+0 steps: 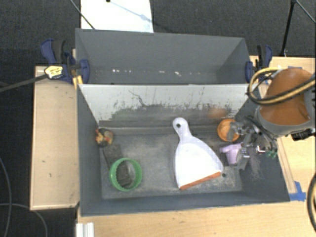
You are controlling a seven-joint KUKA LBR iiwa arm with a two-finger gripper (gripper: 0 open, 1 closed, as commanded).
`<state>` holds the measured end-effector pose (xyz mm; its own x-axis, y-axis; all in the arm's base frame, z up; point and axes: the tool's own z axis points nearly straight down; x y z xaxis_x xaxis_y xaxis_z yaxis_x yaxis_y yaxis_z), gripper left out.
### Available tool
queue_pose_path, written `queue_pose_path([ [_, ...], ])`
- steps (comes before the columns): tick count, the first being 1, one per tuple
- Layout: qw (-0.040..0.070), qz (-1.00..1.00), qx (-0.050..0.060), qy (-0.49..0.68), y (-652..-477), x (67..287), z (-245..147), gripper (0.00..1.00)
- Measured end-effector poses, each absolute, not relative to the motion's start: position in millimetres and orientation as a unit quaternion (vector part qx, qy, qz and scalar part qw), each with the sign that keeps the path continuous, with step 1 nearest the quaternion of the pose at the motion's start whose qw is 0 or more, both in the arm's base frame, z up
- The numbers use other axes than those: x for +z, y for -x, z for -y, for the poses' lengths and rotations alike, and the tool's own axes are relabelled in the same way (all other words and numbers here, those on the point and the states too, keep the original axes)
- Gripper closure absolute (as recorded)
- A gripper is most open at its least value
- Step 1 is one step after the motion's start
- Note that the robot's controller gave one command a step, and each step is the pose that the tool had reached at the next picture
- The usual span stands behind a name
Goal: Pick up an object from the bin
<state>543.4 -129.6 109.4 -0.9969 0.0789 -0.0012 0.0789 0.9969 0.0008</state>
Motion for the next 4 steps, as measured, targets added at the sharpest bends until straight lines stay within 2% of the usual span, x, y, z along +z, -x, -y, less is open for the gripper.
queue_pose_path([
  [1,0.001,-0.997,0.0,-0.073,-536.6,124.5,144.9,0.0],
  [2,0.002,-0.992,0.0,-0.129,-538.5,73.6,147.0,0.0],
  [3,0.01,-0.992,-0.005,-0.128,-541.5,67.2,155.2,1.0],
  [4,0.005,-0.993,-0.002,-0.118,-537.2,69.5,150.3,1.0],
])
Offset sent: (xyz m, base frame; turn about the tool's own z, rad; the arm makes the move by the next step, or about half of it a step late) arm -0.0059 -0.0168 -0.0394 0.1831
